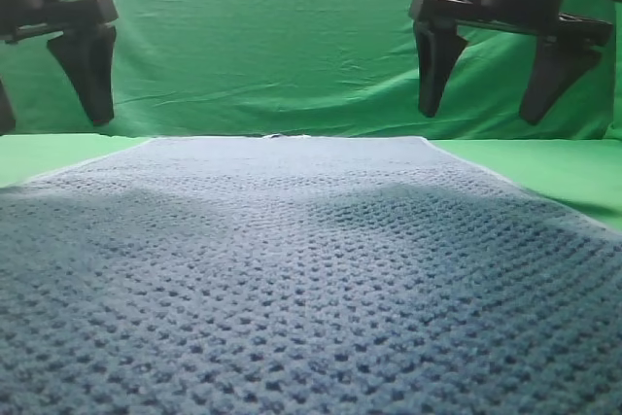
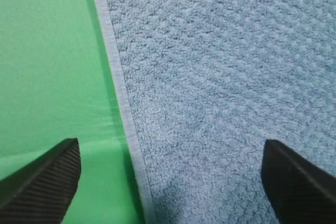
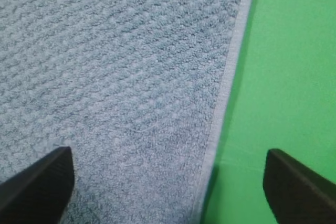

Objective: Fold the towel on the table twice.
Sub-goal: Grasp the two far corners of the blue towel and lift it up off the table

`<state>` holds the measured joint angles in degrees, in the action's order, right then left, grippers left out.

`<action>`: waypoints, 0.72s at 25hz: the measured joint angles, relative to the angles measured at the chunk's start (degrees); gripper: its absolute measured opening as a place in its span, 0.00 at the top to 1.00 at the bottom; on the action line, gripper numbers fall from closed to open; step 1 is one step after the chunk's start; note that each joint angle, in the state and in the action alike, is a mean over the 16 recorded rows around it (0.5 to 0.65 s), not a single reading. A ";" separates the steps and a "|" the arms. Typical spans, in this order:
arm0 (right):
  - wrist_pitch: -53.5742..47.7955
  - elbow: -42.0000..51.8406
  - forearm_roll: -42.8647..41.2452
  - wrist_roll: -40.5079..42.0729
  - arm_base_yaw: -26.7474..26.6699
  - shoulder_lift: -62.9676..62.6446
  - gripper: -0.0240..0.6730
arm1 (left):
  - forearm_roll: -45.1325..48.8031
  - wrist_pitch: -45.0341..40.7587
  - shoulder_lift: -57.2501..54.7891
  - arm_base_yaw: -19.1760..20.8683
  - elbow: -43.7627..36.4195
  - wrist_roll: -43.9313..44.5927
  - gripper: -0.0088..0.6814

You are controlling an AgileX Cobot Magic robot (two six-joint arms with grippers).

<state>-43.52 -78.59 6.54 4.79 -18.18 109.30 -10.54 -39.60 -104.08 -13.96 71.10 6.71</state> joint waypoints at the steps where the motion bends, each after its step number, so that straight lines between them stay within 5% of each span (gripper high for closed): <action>1: 0.25 -0.03 0.07 0.28 0.00 0.28 0.05 | 0.01 0.20 -0.34 0.00 0.27 -0.03 0.13; 5: 0.89 -0.11 0.22 1.38 0.00 1.67 0.04 | 0.62 0.11 -2.16 0.00 1.70 -0.14 0.06; 18: 2.87 -0.61 -0.25 3.81 0.00 6.71 0.04 | 5.21 -2.59 -9.14 -0.52 6.24 -0.26 0.05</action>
<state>-40.66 -79.20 6.29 8.60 -18.18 116.01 -5.33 -42.19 -113.21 -14.48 77.34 6.45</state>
